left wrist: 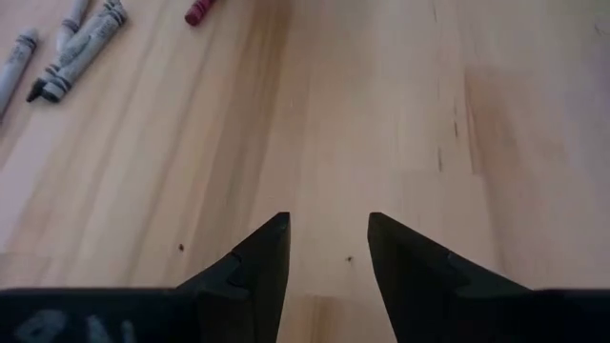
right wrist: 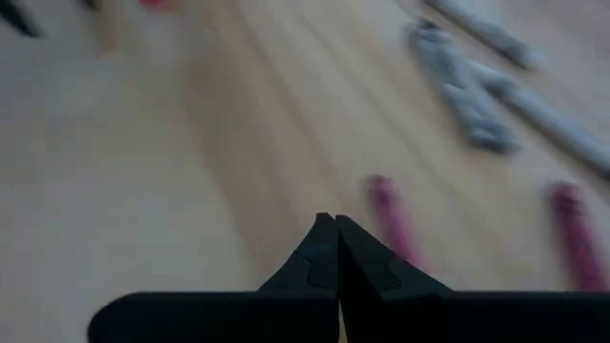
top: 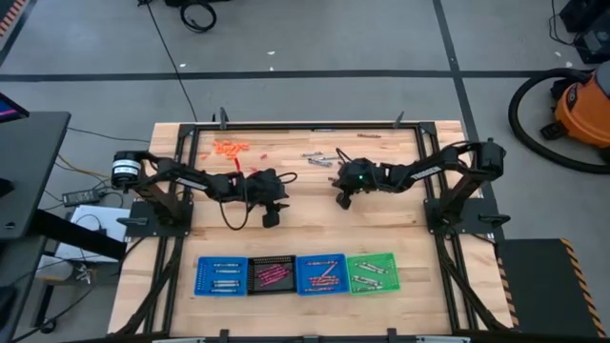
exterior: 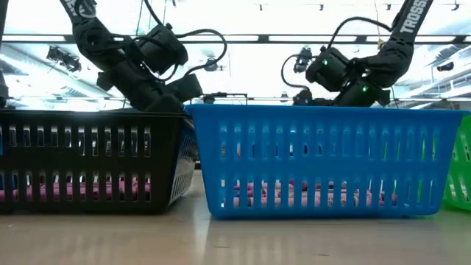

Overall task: Sort crayons
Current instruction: Put the dark pink crayon into the black bin

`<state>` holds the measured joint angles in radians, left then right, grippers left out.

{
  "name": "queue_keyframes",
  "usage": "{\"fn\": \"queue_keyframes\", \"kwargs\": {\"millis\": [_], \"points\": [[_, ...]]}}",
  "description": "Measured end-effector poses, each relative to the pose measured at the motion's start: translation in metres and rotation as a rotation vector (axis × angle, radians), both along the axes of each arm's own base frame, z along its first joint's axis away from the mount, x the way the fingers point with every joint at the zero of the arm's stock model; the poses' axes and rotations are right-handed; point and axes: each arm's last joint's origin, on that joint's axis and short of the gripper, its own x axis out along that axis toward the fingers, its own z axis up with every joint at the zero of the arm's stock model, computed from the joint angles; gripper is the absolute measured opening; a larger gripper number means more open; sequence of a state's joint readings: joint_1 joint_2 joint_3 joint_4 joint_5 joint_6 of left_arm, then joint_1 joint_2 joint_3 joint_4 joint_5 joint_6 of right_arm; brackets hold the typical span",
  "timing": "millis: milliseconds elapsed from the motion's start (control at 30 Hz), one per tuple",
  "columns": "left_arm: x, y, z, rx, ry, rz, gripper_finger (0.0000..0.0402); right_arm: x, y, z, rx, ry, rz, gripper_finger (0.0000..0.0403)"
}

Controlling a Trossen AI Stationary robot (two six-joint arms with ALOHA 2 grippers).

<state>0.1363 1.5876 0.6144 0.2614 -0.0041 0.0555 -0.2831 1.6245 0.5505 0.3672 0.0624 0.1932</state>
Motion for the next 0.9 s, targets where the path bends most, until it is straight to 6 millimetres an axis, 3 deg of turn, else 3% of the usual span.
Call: {"fn": "queue_keyframes", "kwargs": {"millis": [267,467,600,900], "points": [[-0.005,-0.001,0.004,0.007,-0.037,0.001,0.0155,0.019,0.024,0.013,-0.067,0.04,0.081,0.0009],[0.004,0.003,0.012,0.051,-0.152,-0.009,0.0155,0.012,0.03,0.028,-0.079,0.062,0.025,0.0033],[0.015,0.014,0.021,0.09,-0.157,-0.005,0.0155,-0.002,0.034,0.037,-0.086,0.035,-0.038,0.0033],[0.066,0.037,0.025,0.124,-0.135,-0.075,0.0155,-0.028,0.043,0.036,-0.035,0.0,-0.082,0.0033]]}}
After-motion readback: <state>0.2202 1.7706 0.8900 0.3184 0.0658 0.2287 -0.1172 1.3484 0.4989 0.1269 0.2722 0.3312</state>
